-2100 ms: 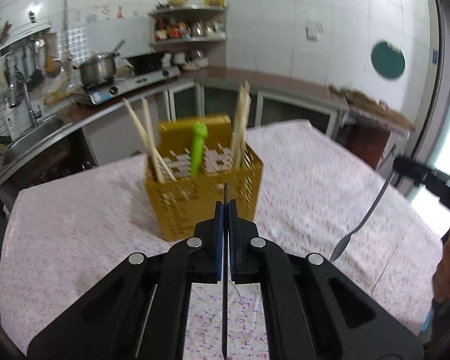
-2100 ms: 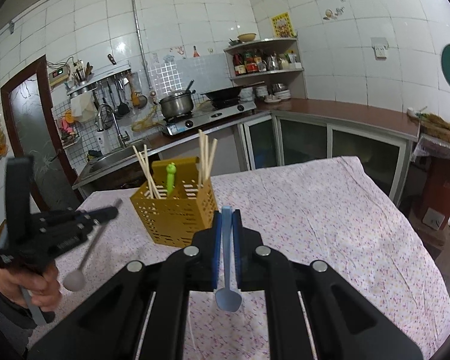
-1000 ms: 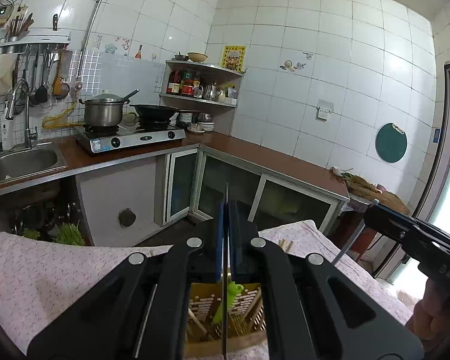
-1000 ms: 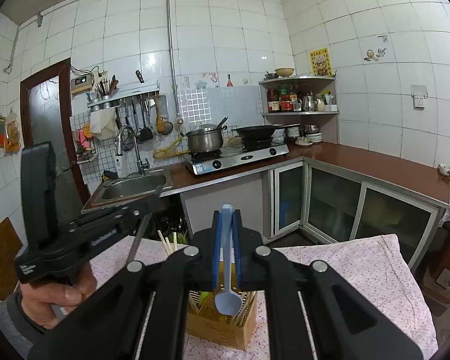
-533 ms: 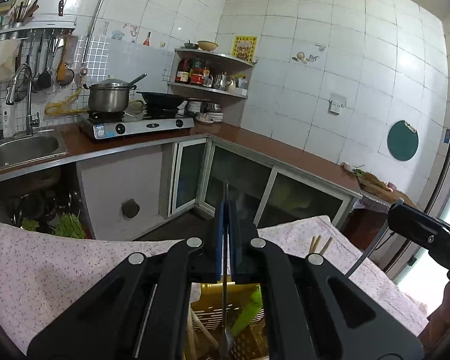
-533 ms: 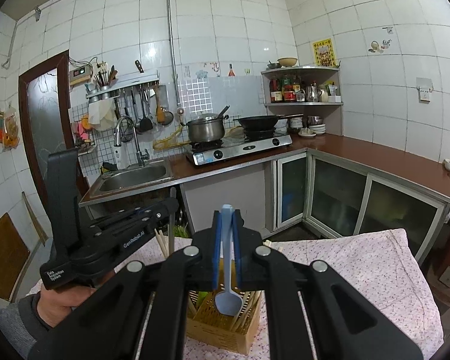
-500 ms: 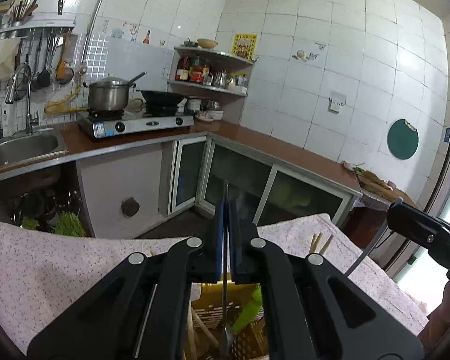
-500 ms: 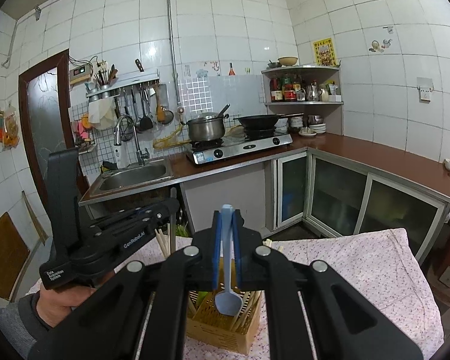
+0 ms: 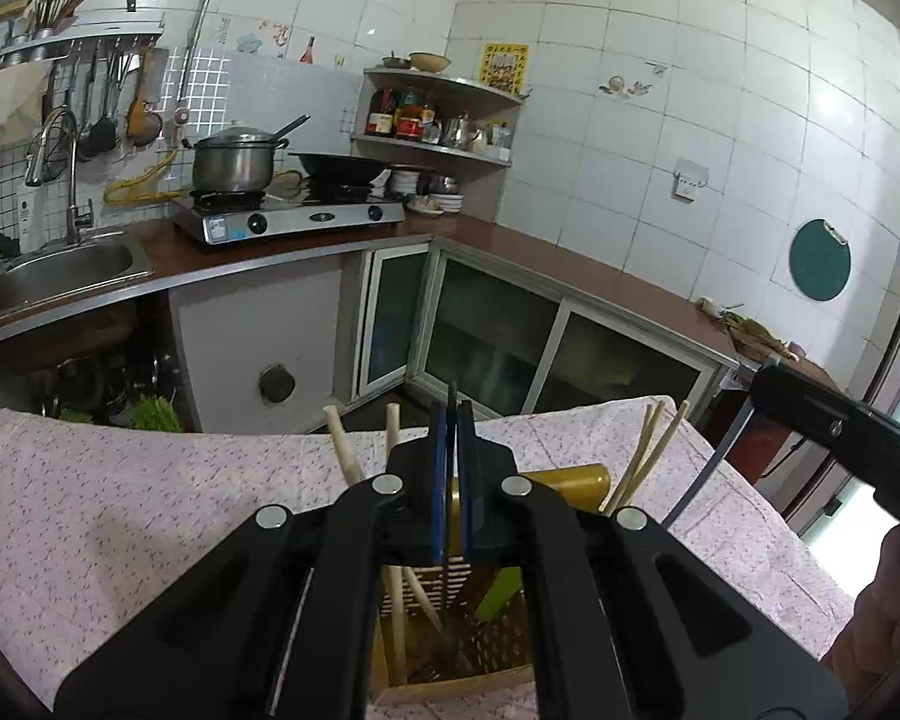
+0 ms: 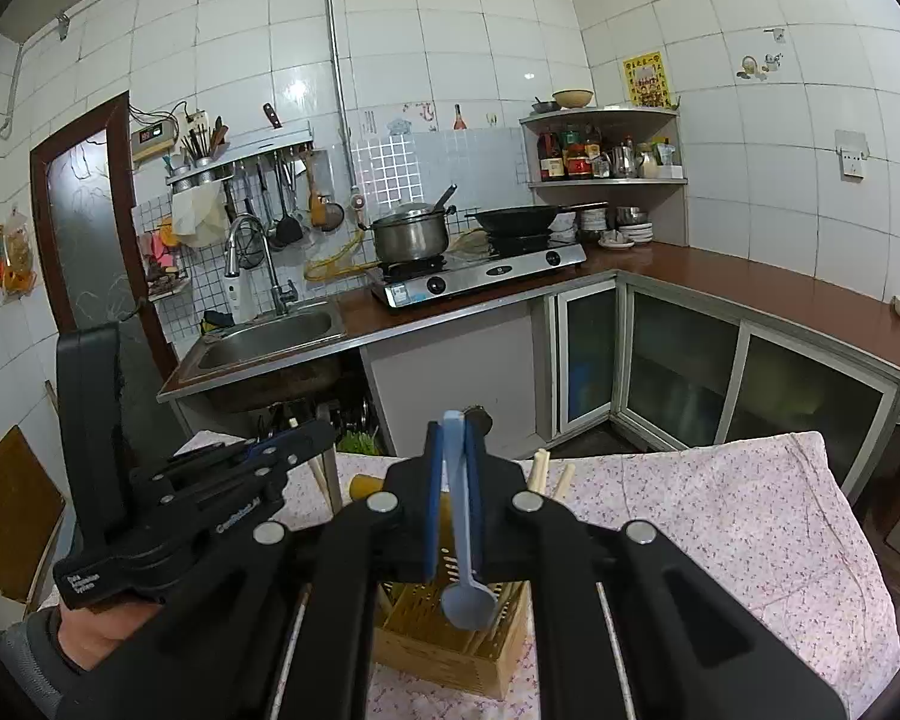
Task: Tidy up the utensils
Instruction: 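Lower the held utensils into the yellow caddy with both tools, then open both tools, releasing the utensils into the caddy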
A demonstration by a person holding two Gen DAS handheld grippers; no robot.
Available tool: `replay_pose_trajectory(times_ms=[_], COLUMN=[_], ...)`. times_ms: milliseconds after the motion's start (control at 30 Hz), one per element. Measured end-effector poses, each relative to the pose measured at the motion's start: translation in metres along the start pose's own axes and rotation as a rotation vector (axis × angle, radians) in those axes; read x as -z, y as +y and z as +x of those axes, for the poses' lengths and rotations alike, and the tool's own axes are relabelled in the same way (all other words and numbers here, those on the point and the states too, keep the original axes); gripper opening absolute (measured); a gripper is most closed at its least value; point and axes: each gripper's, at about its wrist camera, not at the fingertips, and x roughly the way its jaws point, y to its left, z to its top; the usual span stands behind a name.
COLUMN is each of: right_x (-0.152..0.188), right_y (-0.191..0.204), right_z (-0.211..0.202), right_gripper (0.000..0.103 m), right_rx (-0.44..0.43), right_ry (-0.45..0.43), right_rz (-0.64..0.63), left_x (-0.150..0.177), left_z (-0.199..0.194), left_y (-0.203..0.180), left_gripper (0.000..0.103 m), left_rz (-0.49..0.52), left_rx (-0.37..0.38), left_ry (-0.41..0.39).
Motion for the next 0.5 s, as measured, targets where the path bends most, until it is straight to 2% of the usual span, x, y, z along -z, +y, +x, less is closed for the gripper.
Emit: replay_pose_trajectory(times_ms=[133, 167, 200, 267, 367, 500], right_x=[-0.005, -0.005, -0.006, -0.005, -0.006, -0.007], right_y=[0.0, 0.001, 0.0, 0.001, 0.001, 0.001], right_z=[-0.004, -0.006, -0.007, -0.009, -0.015, -0.03], right_gripper=[0.009, 0.015, 0.031, 0.041, 0.041, 0.041], right_rx=[0.011, 0.017, 0.022, 0.02, 0.026, 0.038], right_ry=[-0.014, -0.016, -0.021, -0.022, -0.028, -0.045], right_rz=[0.001, 0.001, 0.008, 0.014, 0.015, 0.013], left_x=[-0.003, -0.004, -0.005, -0.007, -0.009, -0.008], left_z=[-0.009, -0.013, -0.017, -0.023, -0.036, -0.061], left_y=[-0.001, -0.002, -0.002, -0.003, -0.004, 0.0], left_gripper=[0.006, 0.007, 0.01, 0.014, 0.019, 0.04], left_rz=[0.009, 0.01, 0.012, 0.014, 0.017, 0.015], left_rx=[-0.012, -0.015, -0.018, -0.024, -0.032, -0.058], left_ry=[-0.007, -0.011, -0.016, -0.024, -0.033, -0.054])
